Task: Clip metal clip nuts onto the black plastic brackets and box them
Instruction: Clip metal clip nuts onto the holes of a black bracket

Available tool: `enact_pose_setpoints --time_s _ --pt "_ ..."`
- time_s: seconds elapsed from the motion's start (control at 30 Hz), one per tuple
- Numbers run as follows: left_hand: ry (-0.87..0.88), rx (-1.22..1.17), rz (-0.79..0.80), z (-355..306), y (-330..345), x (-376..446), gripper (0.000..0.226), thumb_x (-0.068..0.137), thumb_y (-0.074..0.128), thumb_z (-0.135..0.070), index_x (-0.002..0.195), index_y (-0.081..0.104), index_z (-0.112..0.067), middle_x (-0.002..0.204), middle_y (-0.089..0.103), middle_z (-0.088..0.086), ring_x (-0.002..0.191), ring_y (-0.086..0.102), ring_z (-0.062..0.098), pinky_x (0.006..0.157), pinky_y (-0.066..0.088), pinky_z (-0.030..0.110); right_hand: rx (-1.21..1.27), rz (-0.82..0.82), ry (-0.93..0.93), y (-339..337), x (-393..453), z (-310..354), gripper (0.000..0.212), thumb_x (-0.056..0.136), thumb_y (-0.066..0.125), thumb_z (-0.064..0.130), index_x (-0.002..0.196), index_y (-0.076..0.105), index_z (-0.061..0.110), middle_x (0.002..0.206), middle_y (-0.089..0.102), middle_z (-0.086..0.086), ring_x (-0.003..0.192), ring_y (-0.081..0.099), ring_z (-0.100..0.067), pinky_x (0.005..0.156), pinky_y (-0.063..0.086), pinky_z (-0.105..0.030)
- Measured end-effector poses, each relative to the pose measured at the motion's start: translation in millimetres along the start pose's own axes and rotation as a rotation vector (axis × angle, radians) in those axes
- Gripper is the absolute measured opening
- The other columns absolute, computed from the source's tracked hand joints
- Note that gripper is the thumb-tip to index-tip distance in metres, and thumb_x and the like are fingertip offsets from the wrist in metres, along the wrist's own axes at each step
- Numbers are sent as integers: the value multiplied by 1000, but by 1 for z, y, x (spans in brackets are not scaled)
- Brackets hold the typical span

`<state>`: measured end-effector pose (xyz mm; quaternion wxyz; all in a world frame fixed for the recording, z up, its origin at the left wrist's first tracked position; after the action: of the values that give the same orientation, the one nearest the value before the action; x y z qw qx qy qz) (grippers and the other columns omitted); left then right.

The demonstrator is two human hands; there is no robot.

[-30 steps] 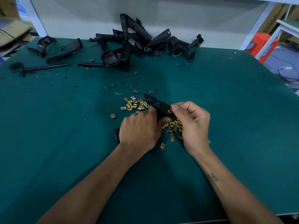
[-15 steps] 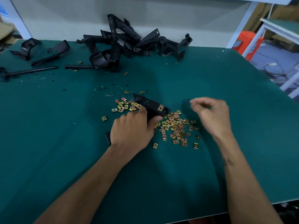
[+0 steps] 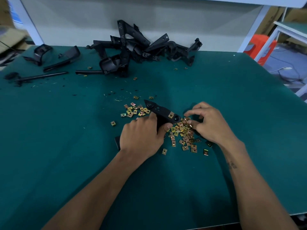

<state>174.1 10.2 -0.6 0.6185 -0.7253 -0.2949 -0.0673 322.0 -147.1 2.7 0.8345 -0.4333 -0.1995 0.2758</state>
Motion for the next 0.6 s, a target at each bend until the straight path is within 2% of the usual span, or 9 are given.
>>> enact_pose_setpoints --time_s 0.1,0.17,0.23,0.3,0.4,0.5,0.6 --pt "-5 -2 9 0 0 0 54 95 29 -71 78 34 -21 61 14 -13 60 63 34 52 25 32 9 -24 10 1 2 2 16 92 74 13 89 68 28 101 53 18 97 51 -10 82 36 -24" --pt "-1 -6 11 0 -1 0 53 95 28 -71 77 33 -21 61 13 -15 59 62 34 51 25 32 11 -34 25 3 2 1 19 93 72 9 86 64 25 98 54 16 90 52 -6 78 38 -24" --pt "7 -13 7 0 -1 1 53 95 29 -70 77 33 -21 61 13 -15 57 62 33 51 25 31 27 -69 15 4 0 2 20 94 69 4 87 63 22 95 60 11 87 54 -1 71 39 -17" --pt "9 -19 16 0 -1 1 53 96 30 -70 77 33 -21 58 24 -12 56 61 33 51 26 31 108 -126 5 0 -3 3 23 95 68 3 87 63 24 89 65 9 82 58 -1 69 41 -14" --pt "28 -24 30 -2 0 1 52 96 30 -69 77 33 -21 63 57 1 55 62 33 51 27 30 324 -213 -13 -10 -8 9 23 94 71 5 85 68 27 80 67 13 75 59 1 71 46 -14" --pt "56 0 56 -5 0 2 50 95 32 -69 79 37 -21 71 66 4 58 64 33 52 29 31 606 -231 -75 -8 -12 32 20 92 72 0 88 75 20 75 67 16 74 58 -2 72 47 -17" --pt "84 35 78 -8 0 1 50 96 38 -66 83 52 -20 75 69 5 58 65 33 52 28 30 724 -187 -144 4 -12 63 20 92 68 -5 91 77 12 78 68 10 75 57 -4 72 46 -17"
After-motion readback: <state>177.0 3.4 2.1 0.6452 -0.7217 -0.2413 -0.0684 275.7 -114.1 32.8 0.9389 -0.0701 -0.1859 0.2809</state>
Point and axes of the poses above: each hand's wrist, its own x-axis towards the middle knuckle, its own y-axis out of the palm, z = x × y, the point moved 6 cm from there along x, towards the middle knuckle
